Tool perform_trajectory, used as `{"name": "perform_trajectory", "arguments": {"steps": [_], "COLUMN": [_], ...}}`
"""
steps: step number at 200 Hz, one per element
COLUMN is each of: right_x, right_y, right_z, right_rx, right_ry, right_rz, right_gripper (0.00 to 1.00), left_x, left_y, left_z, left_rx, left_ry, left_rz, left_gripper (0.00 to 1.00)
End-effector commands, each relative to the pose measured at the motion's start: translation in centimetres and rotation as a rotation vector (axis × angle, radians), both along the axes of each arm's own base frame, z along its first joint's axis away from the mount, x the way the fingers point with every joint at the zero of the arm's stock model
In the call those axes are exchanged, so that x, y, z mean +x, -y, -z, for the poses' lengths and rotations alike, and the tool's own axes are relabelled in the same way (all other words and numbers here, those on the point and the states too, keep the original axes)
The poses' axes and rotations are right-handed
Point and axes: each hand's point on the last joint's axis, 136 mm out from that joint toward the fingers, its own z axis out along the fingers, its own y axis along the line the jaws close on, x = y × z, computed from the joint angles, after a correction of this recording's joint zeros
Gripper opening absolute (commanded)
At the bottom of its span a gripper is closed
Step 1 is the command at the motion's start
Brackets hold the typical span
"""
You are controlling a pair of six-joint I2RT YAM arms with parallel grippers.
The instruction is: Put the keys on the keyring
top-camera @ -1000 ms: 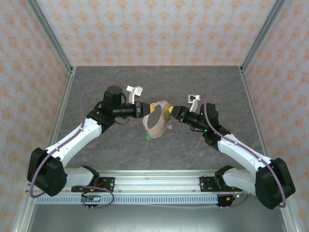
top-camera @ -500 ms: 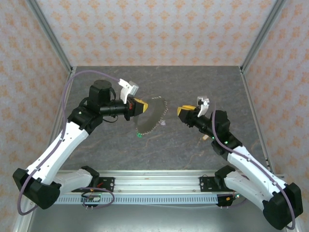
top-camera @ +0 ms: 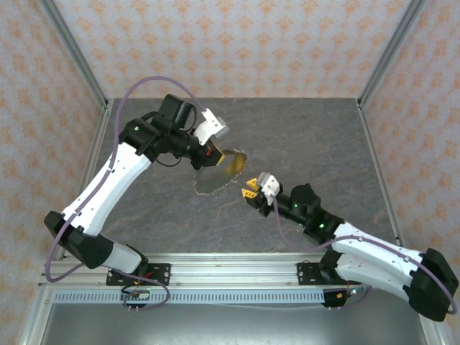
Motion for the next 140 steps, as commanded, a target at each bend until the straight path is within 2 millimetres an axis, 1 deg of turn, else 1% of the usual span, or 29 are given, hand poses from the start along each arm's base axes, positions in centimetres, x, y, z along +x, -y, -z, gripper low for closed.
{"name": "perform_trajectory", "arguments": {"steps": [1, 37, 68, 99, 114, 140], "right_x": [0.7, 0.5, 0.2, -0.4, -0.8, -0.8], "right_y": [-0.7, -2.2, -2.5, -3.0, -3.4, -3.8], "right_z": [-1.8, -1.0, -0.8, -0.3, -0.3, -0.5], "right_rx": [0.020, -0.004, -0.011, -0.020, -0.013, 0.004], "right_ry": [0.159, 0.181, 0.180, 0.156, 0.140, 0.136], "right_rz": [0.032, -0.009, -0.032, -0.079, -0.108, -0.116], "right_gripper": [0.26, 0.25, 0.24, 0.21, 0.21, 0.20], "left_x": [-0.7, -0.3, -0.3, -0.3, -0.4, -0.4], "left_y": [-0.3, 0.4, 0.6, 0.7, 0.8, 0.7], "left_z": [-1.3, -1.8, -2.1, -2.3, -2.6, -2.9], "left_rx": [0.069, 0.089, 0.095, 0.091, 0.082, 0.082], "left_ry": [0.071, 0.102, 0.115, 0.125, 0.132, 0.143], "left_rz": [0.026, 0.025, 0.024, 0.019, 0.018, 0.015], "left_gripper": [0.00, 0.00, 0.00, 0.00, 0.00, 0.00]}}
